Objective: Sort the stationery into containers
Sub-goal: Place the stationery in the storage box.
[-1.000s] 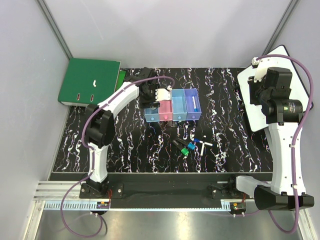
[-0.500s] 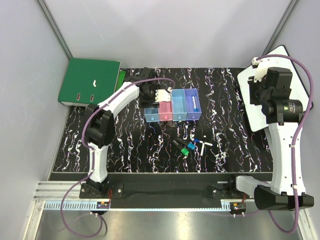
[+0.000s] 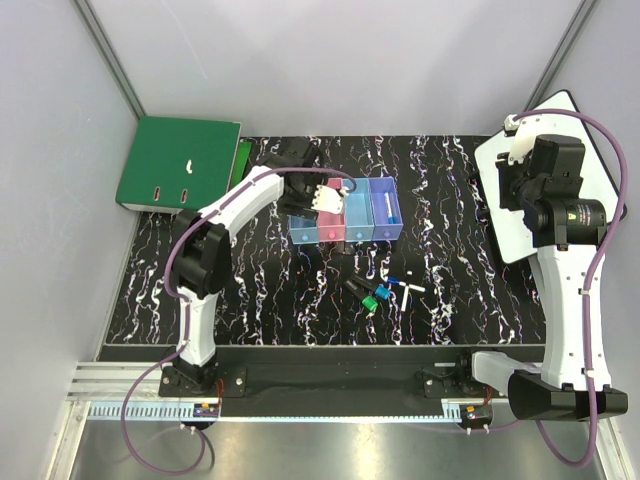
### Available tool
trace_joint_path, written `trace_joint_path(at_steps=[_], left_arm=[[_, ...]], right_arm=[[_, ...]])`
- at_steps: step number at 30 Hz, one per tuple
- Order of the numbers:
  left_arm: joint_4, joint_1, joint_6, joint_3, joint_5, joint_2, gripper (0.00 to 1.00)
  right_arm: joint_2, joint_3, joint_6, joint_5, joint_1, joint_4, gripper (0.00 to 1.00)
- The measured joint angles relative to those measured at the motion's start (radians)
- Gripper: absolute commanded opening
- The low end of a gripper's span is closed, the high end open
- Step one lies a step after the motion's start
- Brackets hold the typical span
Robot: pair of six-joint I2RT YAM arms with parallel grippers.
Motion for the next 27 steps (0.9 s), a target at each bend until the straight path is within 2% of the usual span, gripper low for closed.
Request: trace_joint_path(at_steps=[12, 27], left_arm=[[-0.031, -0.051, 0.138, -0.012, -0.043, -0.029, 0.0], [-0.071, -0.048, 0.204, -0.013, -0.076, -0.029, 0.0]], right_arm=[[0.0, 0.002, 0.0, 0.0, 0.0, -0.001, 0.34], [0.001, 0.005, 0.0, -0.002, -0.001, -0.006, 0.34]])
